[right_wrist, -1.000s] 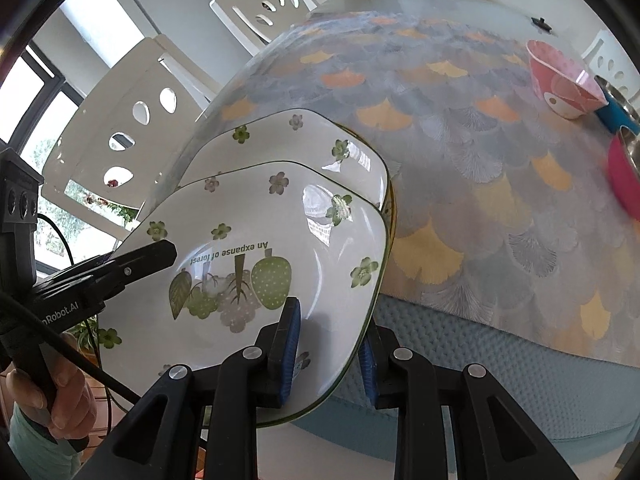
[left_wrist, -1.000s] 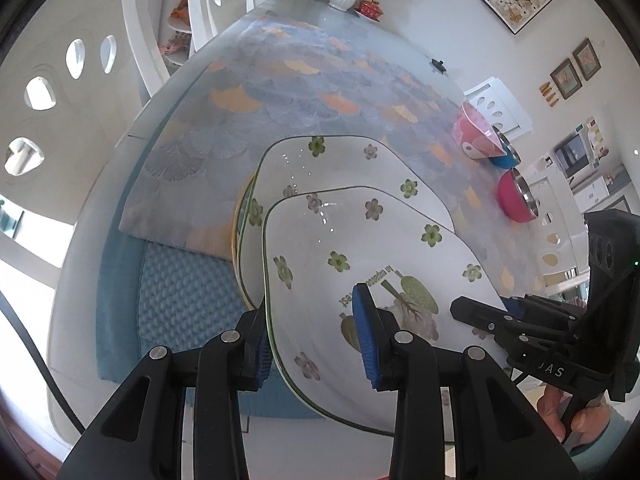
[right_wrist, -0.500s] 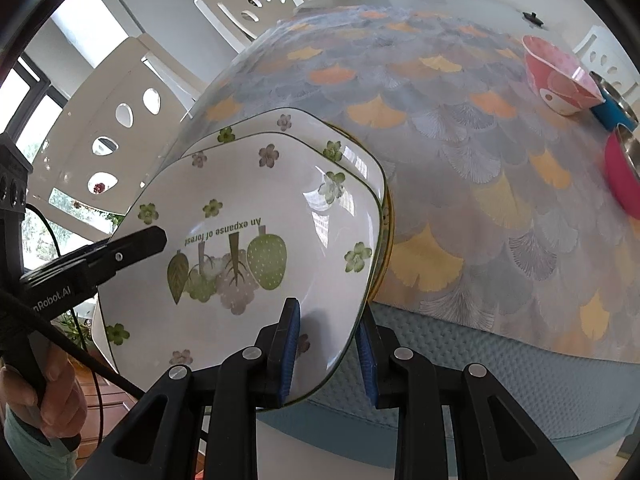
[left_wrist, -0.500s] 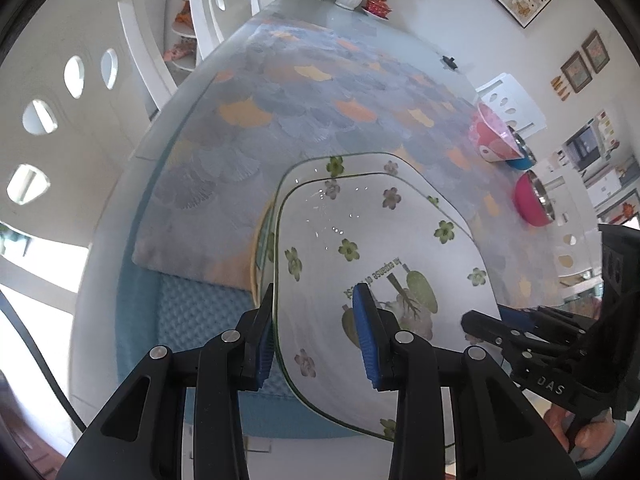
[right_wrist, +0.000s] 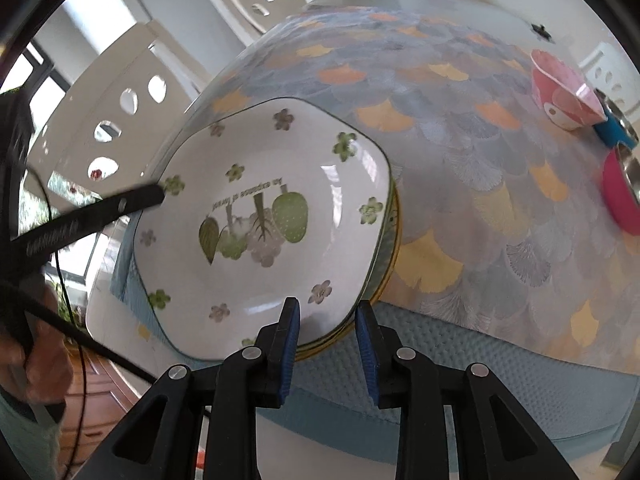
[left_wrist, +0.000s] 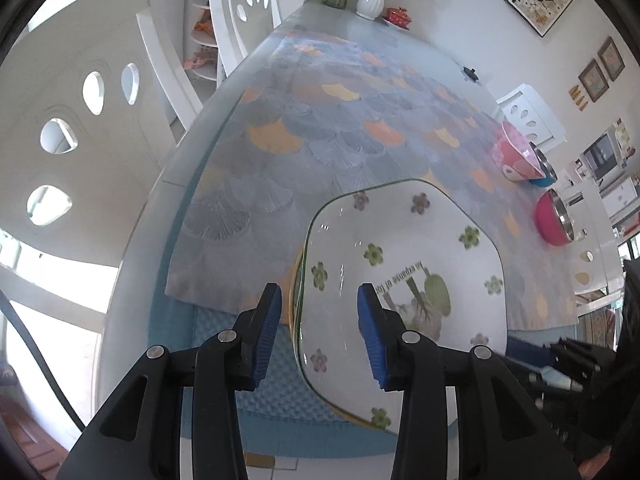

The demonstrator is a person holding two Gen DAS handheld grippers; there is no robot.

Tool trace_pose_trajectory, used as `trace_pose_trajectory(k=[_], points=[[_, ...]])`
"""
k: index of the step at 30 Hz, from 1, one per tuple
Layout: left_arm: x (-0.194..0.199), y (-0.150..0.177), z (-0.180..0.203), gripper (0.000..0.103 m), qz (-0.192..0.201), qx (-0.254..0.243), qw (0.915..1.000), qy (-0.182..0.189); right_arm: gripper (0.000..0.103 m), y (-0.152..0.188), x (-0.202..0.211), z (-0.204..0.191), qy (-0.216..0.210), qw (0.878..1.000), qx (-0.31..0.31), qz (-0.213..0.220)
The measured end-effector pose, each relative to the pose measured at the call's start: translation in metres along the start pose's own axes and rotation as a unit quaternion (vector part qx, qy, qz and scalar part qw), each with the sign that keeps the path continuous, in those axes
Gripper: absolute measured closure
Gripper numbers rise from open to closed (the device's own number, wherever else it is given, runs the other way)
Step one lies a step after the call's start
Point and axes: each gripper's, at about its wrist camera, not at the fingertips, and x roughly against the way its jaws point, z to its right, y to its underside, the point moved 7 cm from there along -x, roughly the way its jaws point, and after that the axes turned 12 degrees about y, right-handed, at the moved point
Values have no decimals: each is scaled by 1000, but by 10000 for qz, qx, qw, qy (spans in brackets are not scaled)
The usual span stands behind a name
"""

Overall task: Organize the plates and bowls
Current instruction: 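Carry the clover plate onto the plate stack and lower it, then move both grippers away from the plates toward the pink polka-dot bowl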

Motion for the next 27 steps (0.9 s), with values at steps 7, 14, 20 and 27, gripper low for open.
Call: trace_pose_trajectory(k=[7, 14, 20, 27], points=[[3, -18, 9, 66, 72, -202, 9997, -84, 74, -1, 11, -3, 236, 9989, 357, 205], [23, -65, 26, 66, 407, -531, 9978, -2, 73, -28, 26, 18, 157, 9991, -4, 406], [27, -116, 58, 66, 684, -999, 9924, 230, 63, -52, 25, 43, 122, 9982, -416, 419], [-2, -150, 116, 66, 547, -1499, 9852, 630, 55, -50, 33, 89, 463, 9925, -1043, 432]])
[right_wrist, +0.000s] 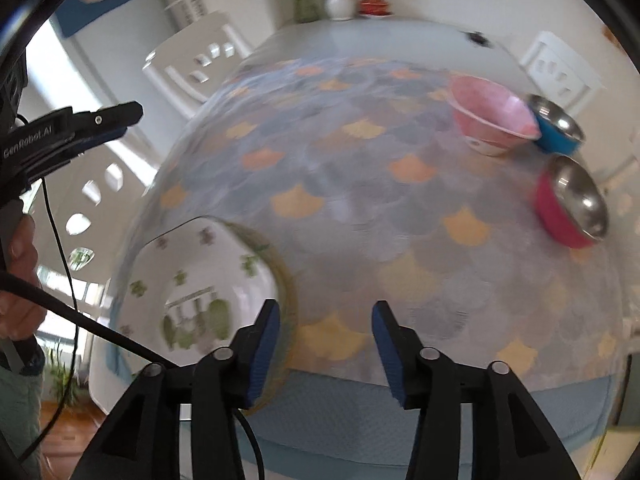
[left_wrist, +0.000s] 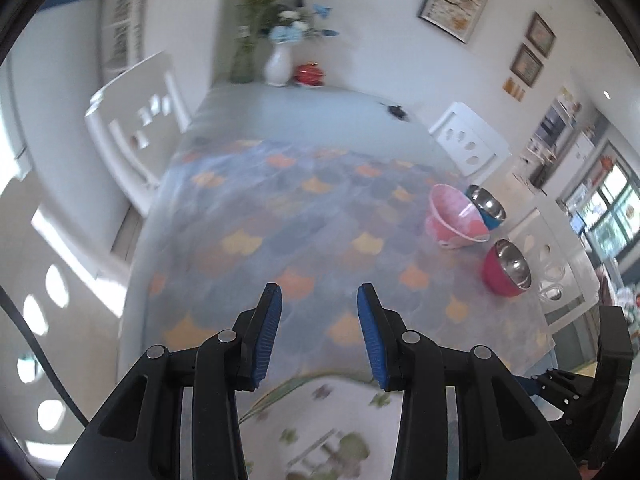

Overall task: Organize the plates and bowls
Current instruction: 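Move both grippers away from the plates toward the pink polka-dot bowl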

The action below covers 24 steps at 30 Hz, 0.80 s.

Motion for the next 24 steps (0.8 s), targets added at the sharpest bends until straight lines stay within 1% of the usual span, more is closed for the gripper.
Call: trace_pose_trajectory(k=[3, 5, 6, 8, 10, 11, 12, 13, 15, 17, 18, 21, 22, 24], points=[[-14, -11, 25, 66, -47, -134, 9998, 166, 55, -2, -1, 29, 47, 9995, -296, -45], [-26, -16, 45, 65, -100, -253, 9995, 165, 55, -7, -2, 52, 65, 9988, -492, -35], [-30, -19, 53, 62, -113, -274, 9995, 145, 55, -10, -3, 62, 52, 9984, -559, -17], [-37, -23, 67, 61, -156, -251, 9995, 112, 55, -20, -3, 87, -21, 9975, -708, 46], [-47, -24, 84, 55, -356, -248, 9990, 60, 53, -32, -4, 111, -134, 9967, -790, 123], [-52, -25, 93, 54, -406, -276, 9988, -1, 53, -39, -5, 122, -176, 9965, -808, 144], [-57, -26, 105, 47, -380, -281, 9989, -62, 52, -48, -5, 135, -232, 9960, -839, 177], [-62, -28, 113, 37, -359, -260, 9990, -44, 51, -56, -5, 147, -308, 9953, -887, 217], [-78, -31, 132, 30, -385, -171, 9990, 143, 51, -75, -6, 171, -493, 9935, -986, 270], [-92, -36, 145, 30, -405, -95, 9988, 266, 51, -96, -8, 194, -638, 9913, -1111, 303], [-103, -41, 152, 30, -432, -67, 9988, 240, 51, -106, -10, 204, -694, 9901, -1180, 314], [-131, -56, 166, 30, -488, -67, 9988, -2, 50, -135, -20, 230, -752, 9876, -1342, 302], [-139, -60, 169, 30, -500, -30, 9987, 7, 50, -143, -25, 237, -731, 9874, -1379, 258], [-158, -68, 174, 31, -506, 80, 9986, 119, 50, -155, -37, 248, -824, 9850, -1504, 168]])
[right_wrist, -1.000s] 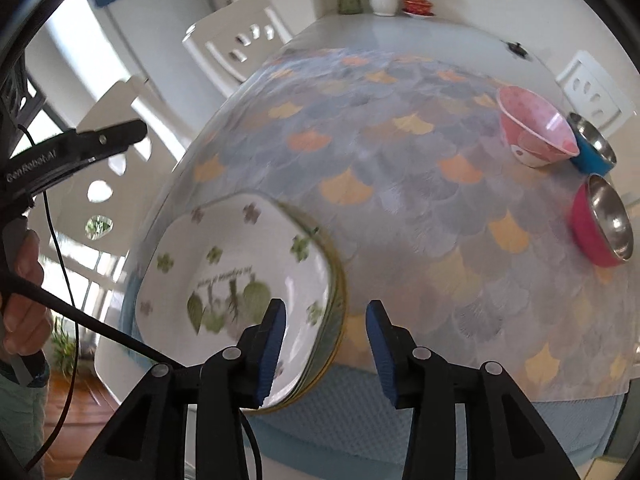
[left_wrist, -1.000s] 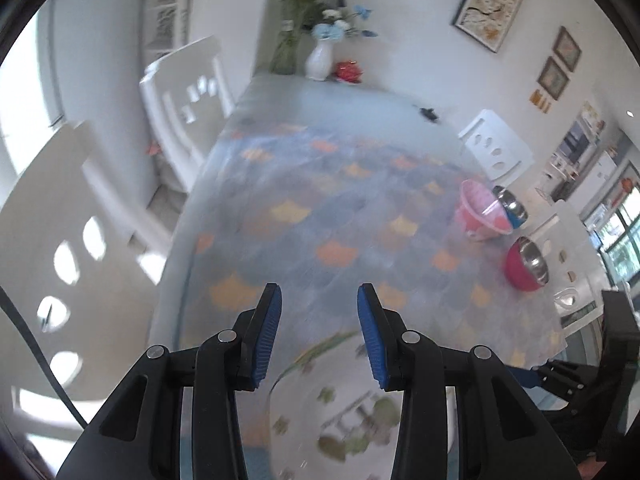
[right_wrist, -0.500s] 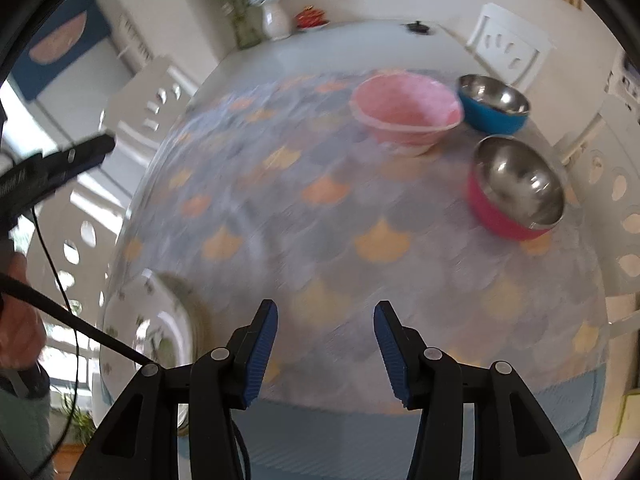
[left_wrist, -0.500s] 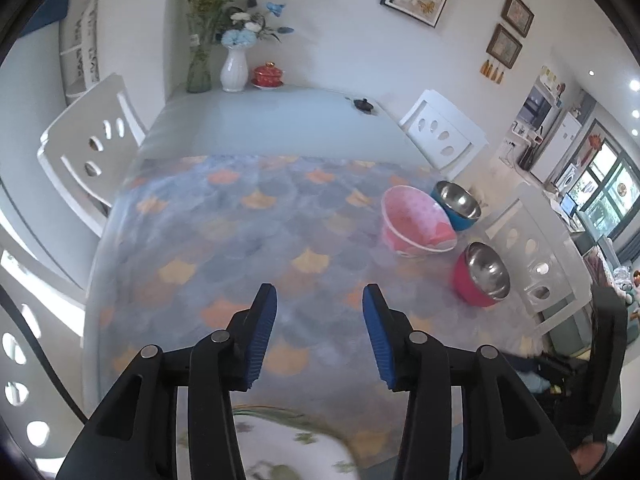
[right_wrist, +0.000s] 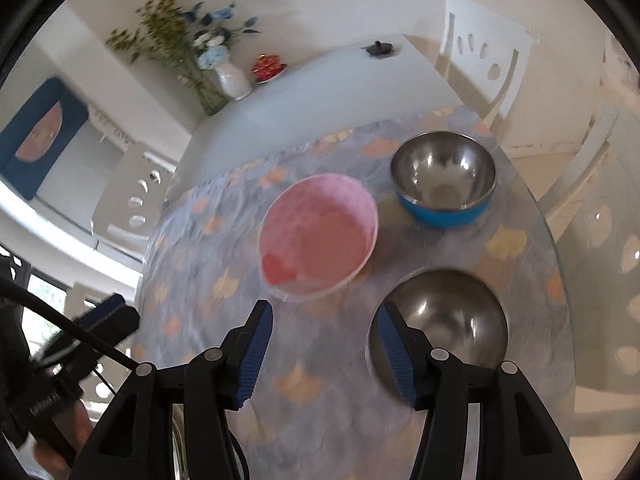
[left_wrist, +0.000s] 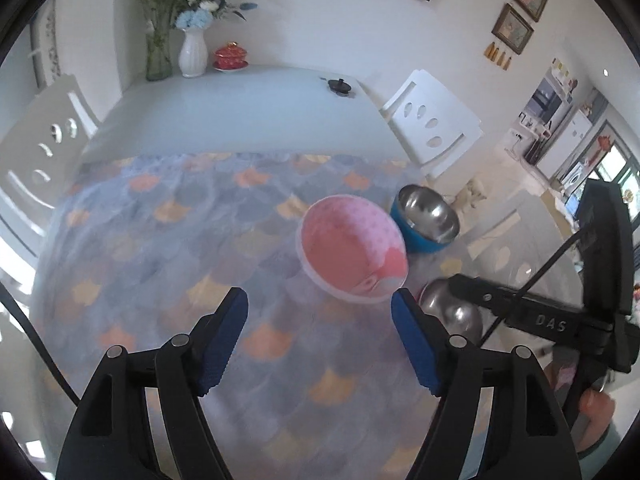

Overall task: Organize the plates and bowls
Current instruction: 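Grasp the rim of the pink polka-dot bowl with both grippers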

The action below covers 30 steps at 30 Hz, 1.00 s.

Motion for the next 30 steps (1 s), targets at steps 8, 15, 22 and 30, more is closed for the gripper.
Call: trace_pose_trajectory(k=[8, 15, 22, 30], points=[[-77, -20, -38, 39, -291, 985, 9945, 209, 50, -39, -67, 19, 37, 9974, -232, -686], [-128, -11, -63, 57, -658, 1559, 9850, 331, 55, -55, -106, 9, 171, 9957, 106, -899], [-149, -4, -69, 73, -883, 1608, 9822, 398, 69, -50, -138, 6, 210, 9917, 178, -1257], [-159, 4, -64, 89, -1007, 1574, 9809, 538, 80, -42, -145, 7, 332, 9911, 288, -1257]])
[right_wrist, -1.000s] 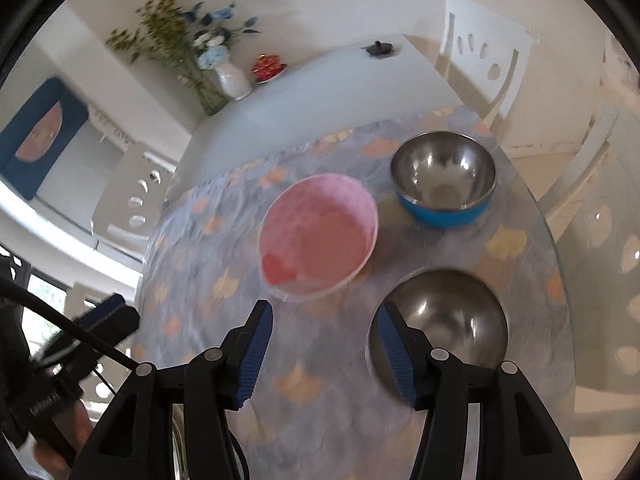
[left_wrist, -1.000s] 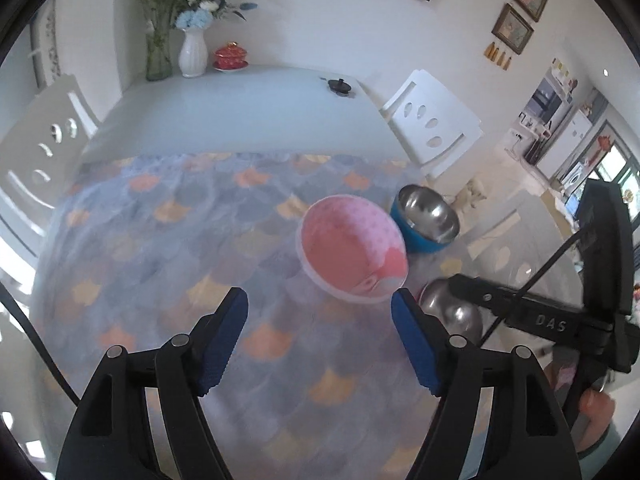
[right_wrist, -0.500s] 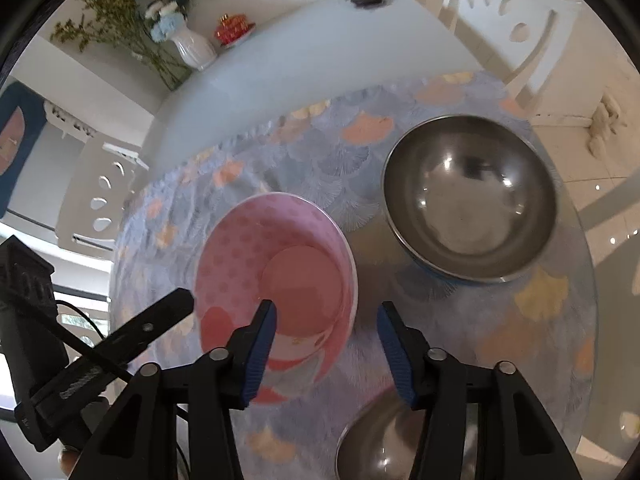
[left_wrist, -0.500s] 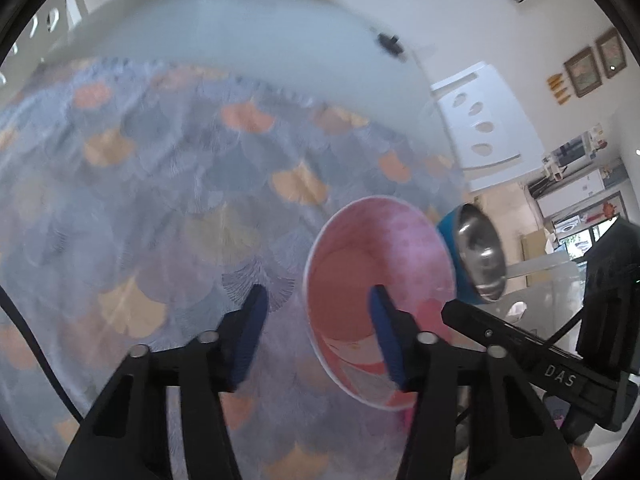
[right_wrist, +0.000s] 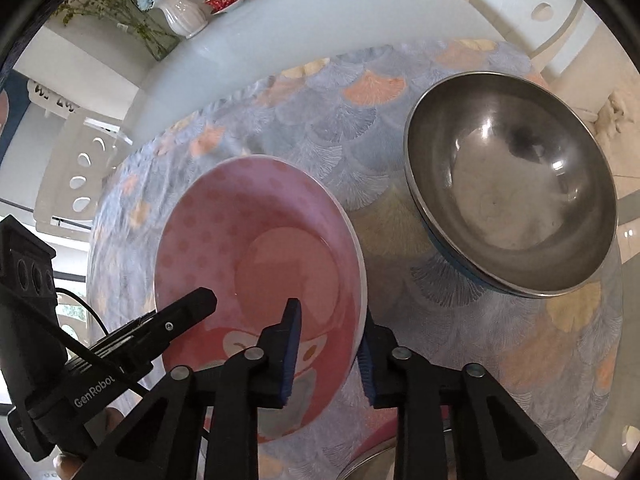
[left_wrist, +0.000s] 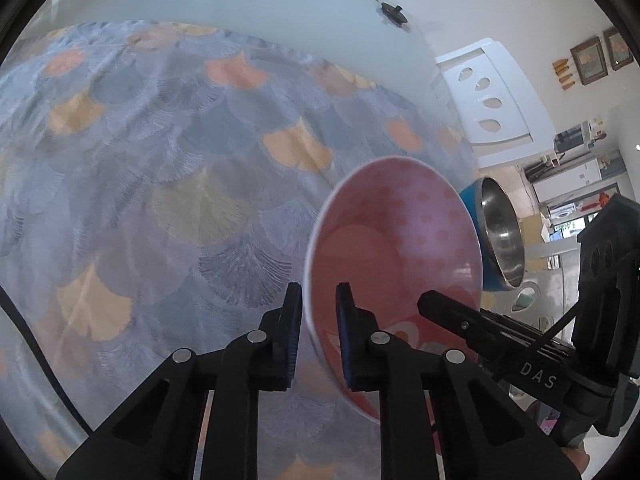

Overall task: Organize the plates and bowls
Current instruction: 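Grasp the rim of the pink polka-dot bowl with both grippers, then carry the pink bowl beside the plate stack, lower it, open both grippers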

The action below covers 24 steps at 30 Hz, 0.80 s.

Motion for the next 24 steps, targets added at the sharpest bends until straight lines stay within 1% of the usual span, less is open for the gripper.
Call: trace_pose_trajectory(k=[7, 11, 14, 18, 24], points=[[3, 2, 5, 89, 66, -234, 9994, -238, 81, 2, 3, -4, 92, 9998, 116, 115], [15, 7, 8, 89, 197, -286, 9990, -268, 80, 4, 11, -10, 132, 9992, 268, 259], [31, 13, 12, 89, 318, -337, 9985, -290, 81, 9, 23, -17, 102, 9989, 315, 330], [61, 27, 19, 89, 533, -447, 9966, -442, 81, 19, 43, -26, -1, 9984, 374, 436], [104, 60, 23, 89, 797, -350, 9952, -455, 80, 54, 79, -49, -128, 9968, 599, 519]])
